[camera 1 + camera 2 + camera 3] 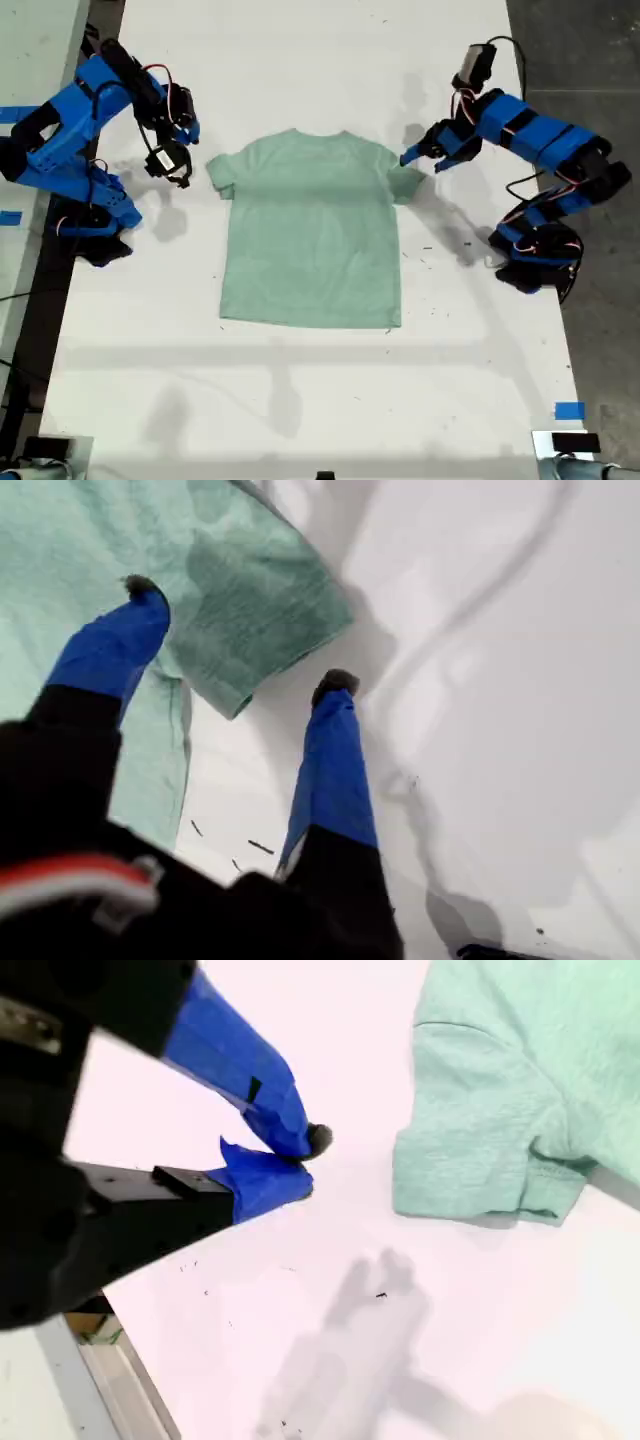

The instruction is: Fold tshirt

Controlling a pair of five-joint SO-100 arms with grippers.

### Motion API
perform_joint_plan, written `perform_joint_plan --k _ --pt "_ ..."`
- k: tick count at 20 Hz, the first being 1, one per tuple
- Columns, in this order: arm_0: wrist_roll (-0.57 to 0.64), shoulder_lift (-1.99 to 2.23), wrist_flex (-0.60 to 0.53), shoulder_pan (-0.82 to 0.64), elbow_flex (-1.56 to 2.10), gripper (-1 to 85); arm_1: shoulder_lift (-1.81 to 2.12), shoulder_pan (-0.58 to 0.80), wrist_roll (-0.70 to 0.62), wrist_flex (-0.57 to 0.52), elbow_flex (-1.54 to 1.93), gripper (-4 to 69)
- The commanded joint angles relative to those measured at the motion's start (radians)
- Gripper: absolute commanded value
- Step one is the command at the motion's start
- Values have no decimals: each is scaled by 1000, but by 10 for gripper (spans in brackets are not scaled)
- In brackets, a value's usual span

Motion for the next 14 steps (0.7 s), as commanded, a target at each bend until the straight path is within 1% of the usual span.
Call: perform_joint_plan --k 1,5,6,7,8,9,11,13,14 --pt "2 0 -26 31 -2 0 -67 9 -17 -123 15 281" --pt "-2 -8 -37 43 8 0 -207 -14 -17 -202 15 237" --pt "-3 -8 -38 46 9 0 -235 -18 -17 -216 14 175" --pt "-5 -8 -38 46 12 0 -256 -20 -6 -222 12 63" --pt "-5 -8 -38 48 17 0 -261 -18 2 -215 8 -11" --pt "-5 -8 -40 49 20 0 -255 -20 0 -206 6 -10" --pt "-5 -8 -40 52 28 0 -219 -21 -11 -123 -31 -10" --pt "-6 -8 -43 54 37 0 -141 -28 -37 8 -98 -10" --pt "-6 -8 -46 55 40 0 -110 -32 -55 94 -153 -10"
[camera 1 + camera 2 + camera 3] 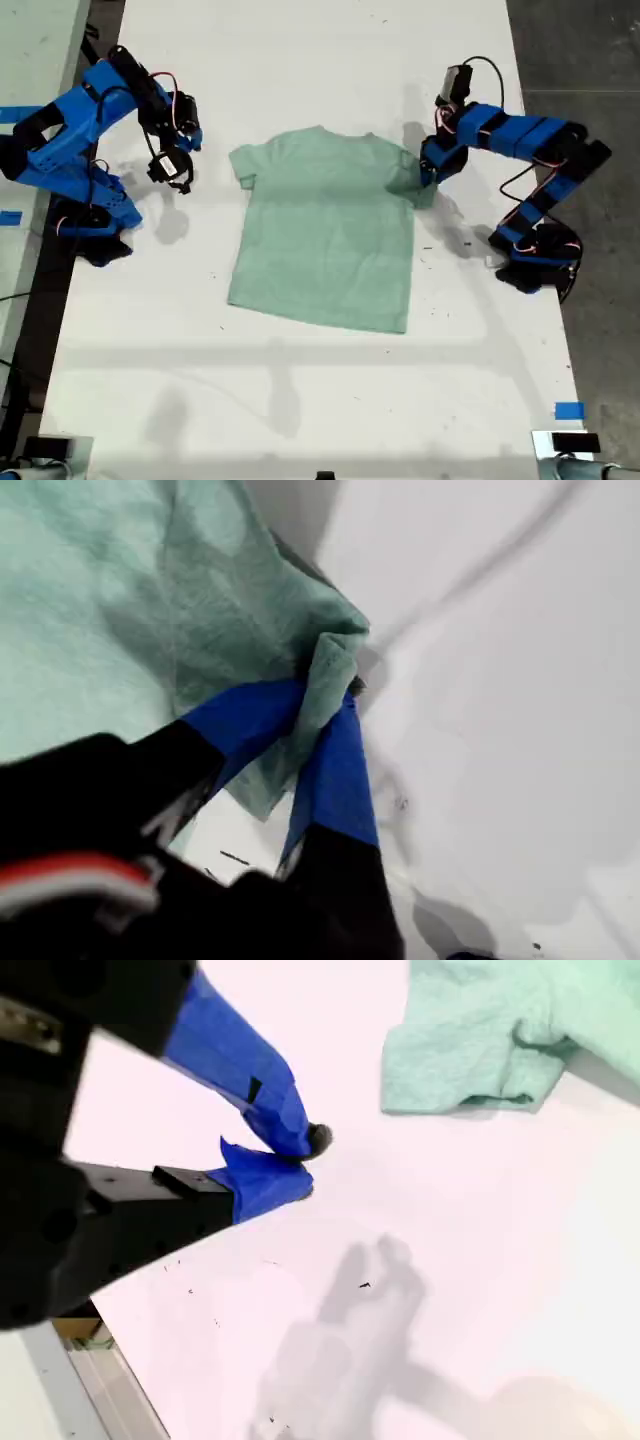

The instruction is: Fold tshirt

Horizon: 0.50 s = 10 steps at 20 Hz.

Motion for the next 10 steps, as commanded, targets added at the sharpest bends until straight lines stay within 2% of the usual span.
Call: perform_joint_plan --k 1,2,3,6,10 --pt "-8 3 -20 28 -3 0 103 -21 -57 213 -176 -10" --pt "-8 3 -25 28 -3 0 107 -29 -63 265 -221 -10" --pt "-8 3 -26 28 -2 0 133 -52 -52 258 -236 -10" --pt "-8 3 -31 28 0 0 143 -178 67 170 -325 -10" --pt "-12 0 -37 32 0 0 18 -319 190 -2 -479 -10"
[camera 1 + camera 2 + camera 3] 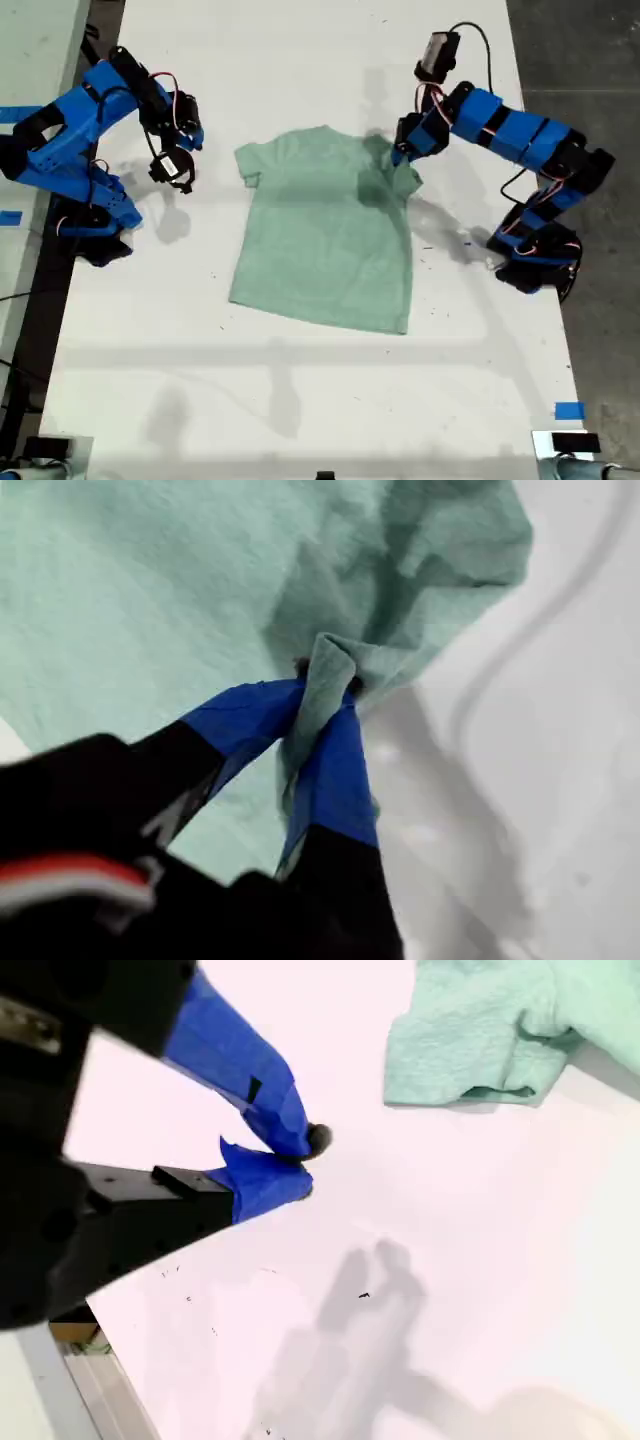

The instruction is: Fold tshirt

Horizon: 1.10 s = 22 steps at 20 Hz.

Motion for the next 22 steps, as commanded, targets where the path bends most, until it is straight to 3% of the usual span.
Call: perform_joint_plan --k 1,6,7,8,9,12,14,16,18,20,22 --pt "-15 0 -11 34 -6 0 -75 -72 60 -127 -150 -10" --pt "-25 -5 -14 44 -6 0 -382 -126 110 -394 -235 -11" --pt "-26 -5 -14 46 -6 0 -466 -130 117 -413 -270 110" --pt "-28 -5 -14 48 -8 0 -540 -135 104 -390 -328 285" --pt "-29 -5 -14 49 -8 0 -569 -141 98 -354 -370 313" --pt "-34 -5 -11 54 -8 0 -462 -153 78 -98 -502 228" --pt "-38 -5 -11 60 -11 0 -347 -150 52 110 -595 219" --pt "-48 -5 -11 67 -14 0 -187 -140 44 233 -554 213" --pt "-41 -15 -18 80 -35 38 -32 -137 38 281 -423 190" --pt "14 -57 -49 104 -109 261 114 -140 61 261 -255 186" --pt "81 -156 -60 103 -224 311 227 -141 83 222 -115 171"
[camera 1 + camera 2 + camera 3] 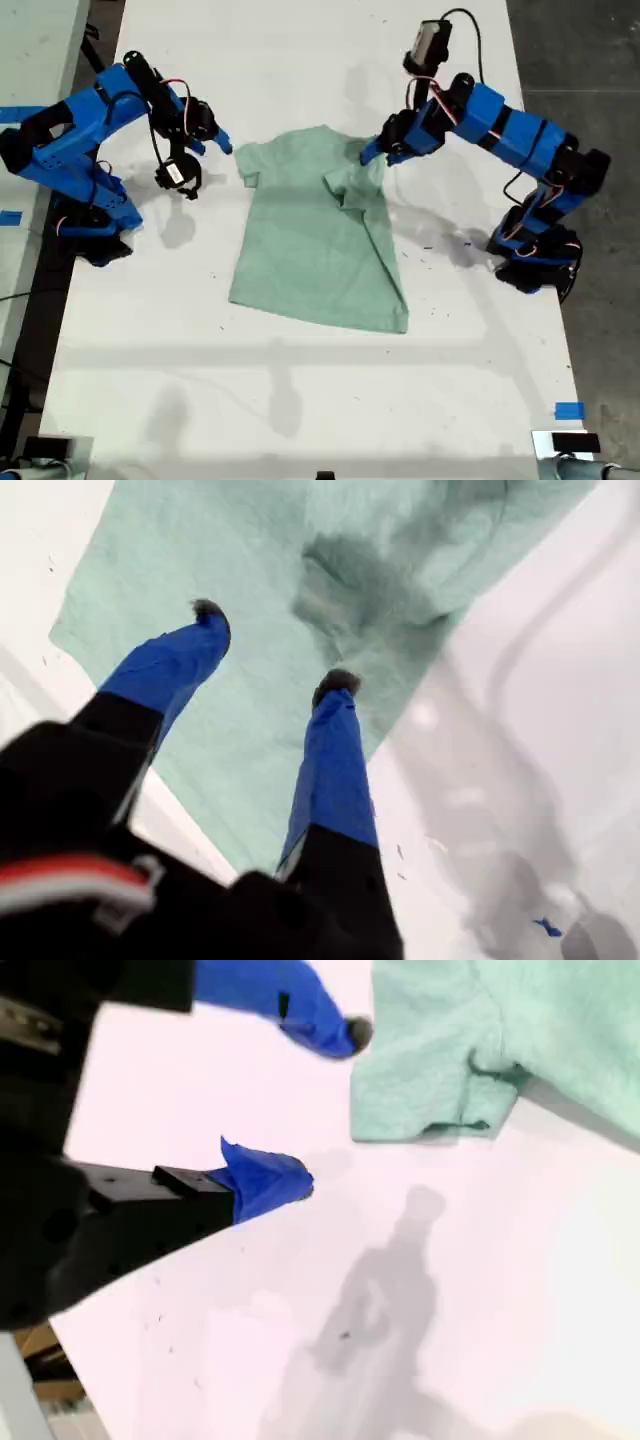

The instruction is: Fold tshirt

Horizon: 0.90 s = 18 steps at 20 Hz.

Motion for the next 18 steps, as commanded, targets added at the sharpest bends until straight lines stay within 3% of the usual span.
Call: perform_joint_plan --k 1,5,11,12,14,16,18 --pt "87 -117 -5 0 -199 316 183 -17 29 -51 124 164" --pt "218 -376 -17 -80 -356 319 258 -23 38 -69 204 142" --pt "285 -718 -170 -190 -370 304 259 -40 37 -69 210 111" --pt "285 -764 -190 -199 -377 282 259 -40 37 -69 216 109" --pt "270 -830 -212 -204 -390 107 265 -38 38 -75 241 104" --pt "270 -877 -189 -187 -443 1 279 -37 43 -94 270 97" --pt "268 -884 -178 -169 -465 1 282 -32 44 -101 281 95"
